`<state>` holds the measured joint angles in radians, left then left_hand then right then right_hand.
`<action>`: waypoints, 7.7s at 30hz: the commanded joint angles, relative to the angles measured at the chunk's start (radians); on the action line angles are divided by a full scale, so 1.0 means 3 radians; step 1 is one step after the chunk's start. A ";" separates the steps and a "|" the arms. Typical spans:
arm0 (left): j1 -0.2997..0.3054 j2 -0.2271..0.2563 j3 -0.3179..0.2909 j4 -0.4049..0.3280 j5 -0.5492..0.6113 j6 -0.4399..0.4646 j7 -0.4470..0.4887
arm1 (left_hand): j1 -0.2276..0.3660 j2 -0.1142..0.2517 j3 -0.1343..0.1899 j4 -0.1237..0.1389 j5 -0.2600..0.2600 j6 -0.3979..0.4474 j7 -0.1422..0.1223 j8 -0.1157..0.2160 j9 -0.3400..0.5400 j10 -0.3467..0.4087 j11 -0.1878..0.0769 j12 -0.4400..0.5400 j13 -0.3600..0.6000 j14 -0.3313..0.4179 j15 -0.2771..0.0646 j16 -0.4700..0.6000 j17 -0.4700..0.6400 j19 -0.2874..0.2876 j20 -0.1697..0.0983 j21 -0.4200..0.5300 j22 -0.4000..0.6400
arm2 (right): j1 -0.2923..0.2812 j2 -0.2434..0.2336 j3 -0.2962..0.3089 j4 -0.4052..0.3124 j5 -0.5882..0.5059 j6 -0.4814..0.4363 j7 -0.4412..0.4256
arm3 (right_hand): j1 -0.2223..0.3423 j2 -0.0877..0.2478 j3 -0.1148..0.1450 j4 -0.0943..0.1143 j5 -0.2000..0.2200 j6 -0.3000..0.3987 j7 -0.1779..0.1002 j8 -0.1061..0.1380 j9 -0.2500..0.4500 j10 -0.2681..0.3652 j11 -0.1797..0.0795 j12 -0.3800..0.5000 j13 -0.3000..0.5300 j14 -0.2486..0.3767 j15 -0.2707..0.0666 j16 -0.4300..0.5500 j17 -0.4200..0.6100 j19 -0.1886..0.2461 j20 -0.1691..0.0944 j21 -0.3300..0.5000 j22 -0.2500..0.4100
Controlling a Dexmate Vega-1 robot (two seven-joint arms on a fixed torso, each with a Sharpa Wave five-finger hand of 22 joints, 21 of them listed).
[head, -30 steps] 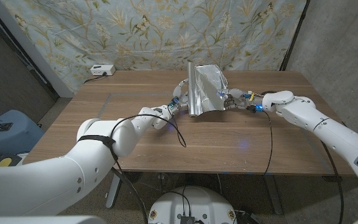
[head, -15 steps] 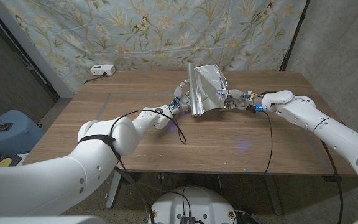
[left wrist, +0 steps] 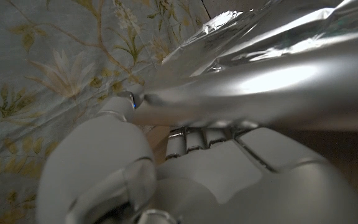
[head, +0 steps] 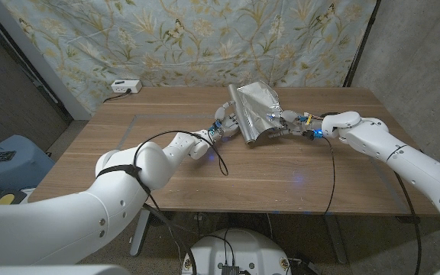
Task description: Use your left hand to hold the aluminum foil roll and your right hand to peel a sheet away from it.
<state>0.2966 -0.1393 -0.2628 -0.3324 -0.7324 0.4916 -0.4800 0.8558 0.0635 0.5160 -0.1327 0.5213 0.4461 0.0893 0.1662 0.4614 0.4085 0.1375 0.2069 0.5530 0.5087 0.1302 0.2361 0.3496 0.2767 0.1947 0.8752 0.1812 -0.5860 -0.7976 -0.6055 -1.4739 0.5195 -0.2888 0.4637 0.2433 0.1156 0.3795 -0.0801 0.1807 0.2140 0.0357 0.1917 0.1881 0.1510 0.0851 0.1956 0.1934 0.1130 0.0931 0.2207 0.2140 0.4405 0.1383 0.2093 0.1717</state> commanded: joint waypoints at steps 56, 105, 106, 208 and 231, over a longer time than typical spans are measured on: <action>0.0472 0.0579 0.1243 -0.1449 -0.1762 0.1205 0.0524 | -0.0121 0.0045 0.0042 -0.0027 -0.0099 0.0345 0.0176 0.0108 -0.0353 0.0280 -0.0077 0.0069 -0.0166 0.0165 -0.0086 0.0029 -0.0137 0.0167 -0.0073 -0.0005 0.0004 | 0.0141 -0.0035 -0.0070 -0.0030 -0.0093 -0.0064 0.0132 | 0.0035 0.0042 0.0001 -0.0053 0.0006 0.0038 0.0029 0.0013 0.0007 0.0019 0.0021 0.0016 0.0017 0.0052 -0.0002 0.0001 -0.0003 0.0047 -0.0001 -0.0019 0.0010; 0.0448 0.0872 0.1687 -0.1531 -0.2043 0.1304 0.0546 | -0.0187 0.0065 0.0076 -0.0036 -0.0118 0.0311 0.0111 0.0082 -0.0512 0.0245 -0.0091 0.0048 -0.0208 0.0156 -0.0049 0.0013 -0.0205 0.0161 -0.0037 -0.0050 0.0003 | 0.0335 -0.0082 -0.0121 -0.0051 -0.0265 -0.0265 0.0128 | 0.0057 0.0054 -0.0003 -0.0079 0.0002 0.0095 0.0050 0.0027 0.0006 0.0066 0.0005 0.0028 0.0017 0.0081 -0.0011 0.0010 -0.0004 0.0128 0.0036 -0.0006 0.0009; 0.0445 0.0873 0.1689 -0.1526 -0.2037 0.1307 0.0536 | -0.0190 0.0064 0.0076 -0.0037 -0.0119 0.0302 0.0105 0.0079 -0.0517 0.0239 -0.0088 0.0046 -0.0209 0.0153 -0.0045 0.0011 -0.0208 0.0162 -0.0033 -0.0052 0.0003 | 0.0346 -0.0087 -0.0121 -0.0053 -0.0274 -0.0272 0.0126 | 0.0058 0.0055 -0.0003 -0.0080 0.0002 0.0105 0.0049 0.0030 0.0006 0.0070 0.0005 0.0029 0.0016 0.0084 -0.0015 0.0012 -0.0004 0.0134 0.0037 -0.0004 0.0009; -0.0013 0.0606 0.1746 -0.0473 -0.1170 0.1269 -0.0652 | -0.0364 0.0074 0.0053 -0.0041 -0.0257 0.0082 0.0041 0.0072 -0.0751 0.0085 -0.0055 0.0035 -0.0258 0.0048 0.0069 -0.0022 -0.0309 0.0131 0.0047 -0.0168 0.0008 | 0.0540 -0.0624 0.0007 -0.0920 -0.0523 -0.1587 -0.0499 | 0.2177 0.0104 0.0308 -0.0271 -0.0041 0.2860 -0.0203 0.0356 0.0051 0.3023 -0.0353 0.0423 0.0035 0.3068 -0.1037 0.0779 -0.0020 0.2363 -0.1019 0.0686 0.0070; -0.0055 0.0585 0.1710 -0.0367 -0.1130 0.1254 -0.0699 | -0.0384 0.0078 0.0057 -0.0050 -0.0284 0.0082 0.0033 0.0091 -0.0781 0.0078 -0.0060 0.0046 -0.0268 0.0054 0.0068 -0.0018 -0.0331 0.0143 0.0040 -0.0189 0.0009 | 0.0706 -0.0679 -0.0038 -0.0901 -0.0587 -0.1788 -0.0496 | 0.2196 0.0115 0.0293 -0.0268 -0.0042 0.2875 -0.0196 0.0326 0.0059 0.3040 -0.0360 0.0391 0.0040 0.3101 -0.1042 0.0751 -0.0013 0.2378 -0.1037 0.0716 0.0065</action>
<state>0.2873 0.0382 0.2556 -0.4573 -1.0819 0.8690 -0.6788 0.7523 0.0867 0.5324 -0.1407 0.4400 0.4748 0.0965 0.1876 0.2270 0.4282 0.1180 0.2184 0.4728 0.5213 0.1501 0.2283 0.2503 0.3161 0.2059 0.8139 0.1793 -0.4146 -0.9903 -0.6012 -1.7549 0.3512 -0.8111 0.3125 0.9002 0.1432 0.4672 -0.1625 0.1595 1.0721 -0.0246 0.2913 0.2024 1.0565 -0.0209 0.3158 0.2028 1.0352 -0.1683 0.4473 0.2071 1.1500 -0.1717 0.4152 0.1883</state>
